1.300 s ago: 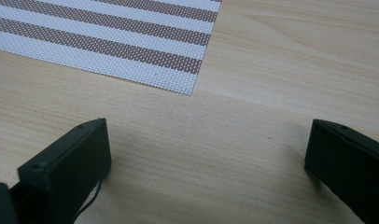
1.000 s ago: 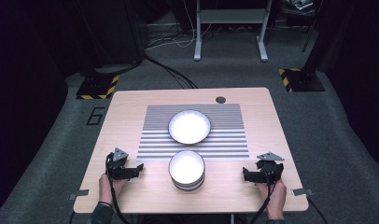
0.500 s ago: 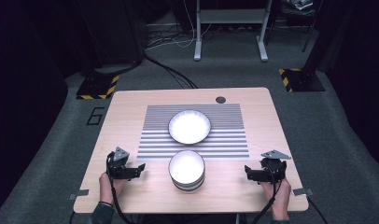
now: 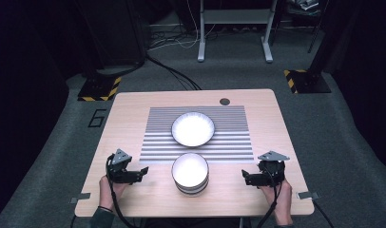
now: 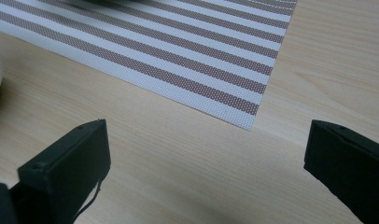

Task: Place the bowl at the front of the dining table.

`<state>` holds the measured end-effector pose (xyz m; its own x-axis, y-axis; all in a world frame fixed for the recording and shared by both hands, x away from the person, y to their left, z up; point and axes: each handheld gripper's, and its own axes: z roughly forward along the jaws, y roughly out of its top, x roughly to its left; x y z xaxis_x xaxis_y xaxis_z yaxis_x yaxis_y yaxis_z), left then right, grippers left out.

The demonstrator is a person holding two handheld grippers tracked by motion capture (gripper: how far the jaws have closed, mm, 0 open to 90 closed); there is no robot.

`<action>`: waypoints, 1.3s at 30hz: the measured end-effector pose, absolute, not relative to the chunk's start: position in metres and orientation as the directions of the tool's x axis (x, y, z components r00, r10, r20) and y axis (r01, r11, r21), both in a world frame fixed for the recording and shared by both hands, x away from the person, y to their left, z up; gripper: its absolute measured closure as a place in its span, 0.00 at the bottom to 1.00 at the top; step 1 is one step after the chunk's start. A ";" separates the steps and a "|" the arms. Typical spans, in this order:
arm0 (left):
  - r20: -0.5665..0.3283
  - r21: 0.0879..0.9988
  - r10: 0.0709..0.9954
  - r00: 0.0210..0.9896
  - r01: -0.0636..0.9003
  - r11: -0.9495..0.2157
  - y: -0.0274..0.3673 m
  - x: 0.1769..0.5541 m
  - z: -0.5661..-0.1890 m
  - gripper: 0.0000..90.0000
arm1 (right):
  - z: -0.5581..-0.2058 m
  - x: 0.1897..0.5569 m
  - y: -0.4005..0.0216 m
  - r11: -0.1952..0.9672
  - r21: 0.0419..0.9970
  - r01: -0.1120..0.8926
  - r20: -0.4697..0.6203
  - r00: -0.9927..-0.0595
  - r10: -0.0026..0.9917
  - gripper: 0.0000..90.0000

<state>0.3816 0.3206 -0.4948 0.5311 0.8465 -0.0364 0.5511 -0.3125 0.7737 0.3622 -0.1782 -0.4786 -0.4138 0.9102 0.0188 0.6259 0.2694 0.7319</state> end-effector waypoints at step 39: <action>-0.046 0.811 0.751 0.659 0.463 -0.358 0.280 0.382 -0.451 0.10 | -0.434 0.363 -0.113 0.389 0.746 0.541 -0.019 -0.566 0.824 0.00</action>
